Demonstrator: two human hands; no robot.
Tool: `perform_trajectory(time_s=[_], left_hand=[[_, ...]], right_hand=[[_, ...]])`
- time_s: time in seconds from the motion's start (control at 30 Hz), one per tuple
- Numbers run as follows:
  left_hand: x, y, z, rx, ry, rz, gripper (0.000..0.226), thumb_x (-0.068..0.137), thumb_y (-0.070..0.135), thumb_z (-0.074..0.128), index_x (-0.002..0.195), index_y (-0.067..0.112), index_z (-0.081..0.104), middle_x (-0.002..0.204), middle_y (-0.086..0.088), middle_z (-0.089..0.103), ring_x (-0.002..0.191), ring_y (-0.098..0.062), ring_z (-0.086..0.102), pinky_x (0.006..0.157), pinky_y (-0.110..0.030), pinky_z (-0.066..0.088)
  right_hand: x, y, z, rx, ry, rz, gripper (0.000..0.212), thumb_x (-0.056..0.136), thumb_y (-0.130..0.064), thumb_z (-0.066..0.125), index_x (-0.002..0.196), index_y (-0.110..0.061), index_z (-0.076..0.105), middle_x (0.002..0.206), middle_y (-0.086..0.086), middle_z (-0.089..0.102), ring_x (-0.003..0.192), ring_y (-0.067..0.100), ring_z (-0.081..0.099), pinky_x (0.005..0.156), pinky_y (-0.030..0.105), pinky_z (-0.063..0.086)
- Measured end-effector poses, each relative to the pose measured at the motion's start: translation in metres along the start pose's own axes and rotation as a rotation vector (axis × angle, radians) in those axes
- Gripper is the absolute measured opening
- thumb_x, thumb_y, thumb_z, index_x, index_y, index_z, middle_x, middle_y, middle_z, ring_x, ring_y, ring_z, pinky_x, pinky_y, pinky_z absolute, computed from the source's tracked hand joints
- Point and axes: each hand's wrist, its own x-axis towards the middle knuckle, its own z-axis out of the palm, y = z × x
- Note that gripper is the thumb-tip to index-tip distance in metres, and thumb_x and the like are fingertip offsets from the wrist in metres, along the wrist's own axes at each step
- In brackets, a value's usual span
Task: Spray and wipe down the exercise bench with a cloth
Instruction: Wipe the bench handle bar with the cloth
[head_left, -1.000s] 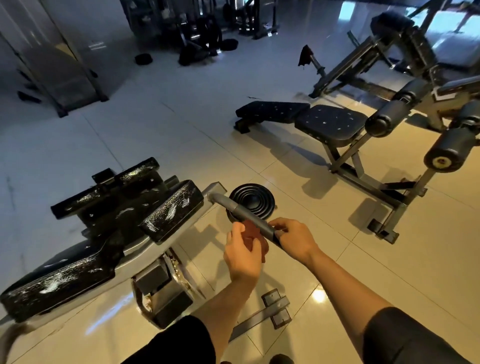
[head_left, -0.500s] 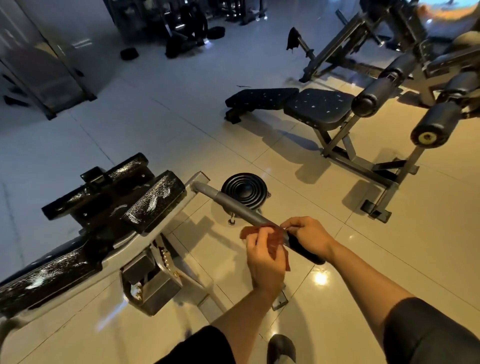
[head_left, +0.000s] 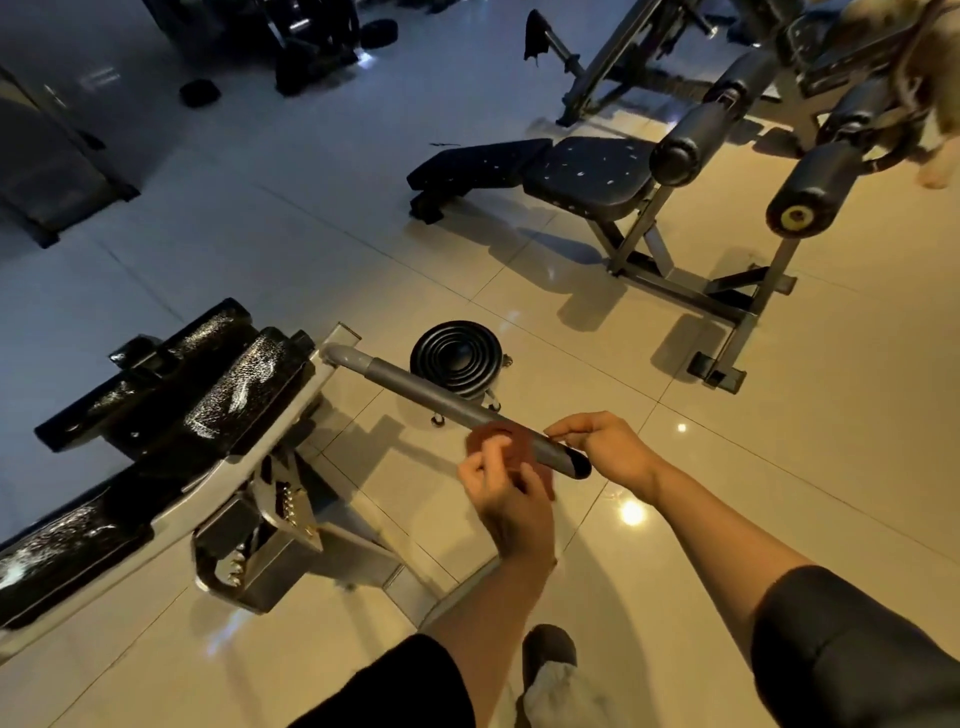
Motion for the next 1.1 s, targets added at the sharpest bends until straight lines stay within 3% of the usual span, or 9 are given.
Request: perform_trajectory(time_s=[0.1, 0.3, 0.4, 0.47, 0.53, 0.63, 0.73, 1.0, 1.1], left_hand=[[0.011, 0.002, 0.002, 0.058, 0.048, -0.072, 0.036, 0.091, 0.002, 0.058, 0.125, 0.013, 0.055, 0.121, -0.007, 0.041, 0.097, -0.014, 0.045, 0.083, -0.015, 0.039], [-0.033, -0.016, 0.020, 0.116, -0.344, 0.049, 0.037, 0.089, 0.003, 0.062, 0.121, 0.020, 0.054, 0.131, -0.005, 0.040, 0.118, -0.020, 0.048, 0.090, -0.016, 0.044], [-0.021, -0.016, 0.017, 0.069, -0.108, 0.018, 0.033, 0.088, 0.001, 0.062, 0.115, 0.018, 0.056, 0.120, 0.005, 0.034, 0.112, -0.016, 0.049, 0.077, -0.005, 0.043], [-0.016, -0.014, 0.022, 0.079, -0.065, -0.010, 0.037, 0.088, 0.002, 0.063, 0.121, 0.016, 0.055, 0.122, 0.002, 0.033, 0.107, -0.016, 0.048, 0.082, -0.016, 0.049], [-0.022, -0.014, 0.026, 0.095, -0.213, 0.028, 0.039, 0.088, 0.003, 0.064, 0.124, 0.017, 0.054, 0.129, -0.004, 0.036, 0.109, -0.016, 0.049, 0.086, -0.022, 0.051], [-0.040, -0.016, 0.022, 0.145, -0.494, 0.138, 0.035, 0.087, -0.002, 0.063, 0.115, 0.018, 0.056, 0.121, 0.005, 0.039, 0.111, -0.010, 0.049, 0.083, -0.005, 0.045], [-0.034, -0.014, 0.019, 0.078, -0.311, 0.084, 0.035, 0.088, -0.002, 0.061, 0.115, 0.019, 0.054, 0.118, 0.016, 0.037, 0.111, -0.002, 0.040, 0.087, -0.005, 0.041], [-0.007, -0.007, -0.002, 0.041, -0.376, 0.246, 0.030, 0.082, -0.007, 0.061, 0.108, 0.006, 0.062, 0.113, -0.001, 0.040, 0.093, -0.006, 0.049, 0.083, -0.009, 0.047], [0.018, -0.005, -0.026, -0.052, -0.150, 0.197, 0.030, 0.085, -0.011, 0.056, 0.109, 0.007, 0.060, 0.116, -0.002, 0.038, 0.092, -0.006, 0.054, 0.072, -0.004, 0.048]], right_hand=[[-0.005, 0.008, -0.003, 0.033, -0.012, -0.018, 0.035, 0.091, 0.009, 0.042, 0.104, -0.004, 0.072, 0.111, 0.011, 0.069, 0.107, 0.024, 0.059, 0.095, 0.032, 0.046], [-0.003, 0.012, -0.004, 0.157, -0.004, 0.002, 0.032, 0.093, 0.008, 0.042, 0.108, 0.001, 0.069, 0.109, 0.013, 0.067, 0.097, 0.017, 0.059, 0.066, 0.005, 0.047], [-0.001, 0.011, -0.007, 0.164, -0.004, -0.010, 0.031, 0.090, 0.010, 0.043, 0.106, 0.003, 0.069, 0.103, 0.010, 0.066, 0.096, 0.017, 0.058, 0.068, 0.005, 0.045], [0.000, 0.013, -0.006, 0.148, -0.002, -0.009, 0.030, 0.090, 0.008, 0.045, 0.103, 0.000, 0.070, 0.104, 0.010, 0.068, 0.097, 0.018, 0.059, 0.074, 0.010, 0.046], [0.001, 0.013, -0.004, 0.135, 0.000, 0.007, 0.030, 0.090, 0.005, 0.046, 0.097, -0.008, 0.072, 0.106, 0.008, 0.070, 0.100, 0.019, 0.061, 0.079, 0.018, 0.048], [0.001, 0.013, -0.005, 0.093, -0.005, 0.018, 0.032, 0.092, 0.003, 0.046, 0.090, -0.015, 0.072, 0.103, 0.006, 0.070, 0.101, 0.021, 0.061, 0.088, 0.026, 0.049], [-0.004, 0.008, -0.010, 0.131, -0.002, 0.005, 0.030, 0.094, 0.006, 0.041, 0.104, 0.001, 0.069, 0.101, 0.011, 0.067, 0.093, 0.017, 0.059, 0.074, 0.010, 0.048], [-0.011, 0.002, -0.006, 0.163, 0.005, 0.005, 0.027, 0.098, -0.004, 0.045, 0.110, 0.007, 0.067, 0.101, 0.009, 0.067, 0.090, 0.014, 0.060, 0.067, 0.005, 0.046], [-0.011, -0.005, -0.003, 0.172, 0.034, 0.025, 0.027, 0.099, -0.019, 0.050, 0.108, 0.000, 0.068, 0.107, 0.010, 0.068, 0.097, 0.020, 0.062, 0.076, 0.017, 0.049]])
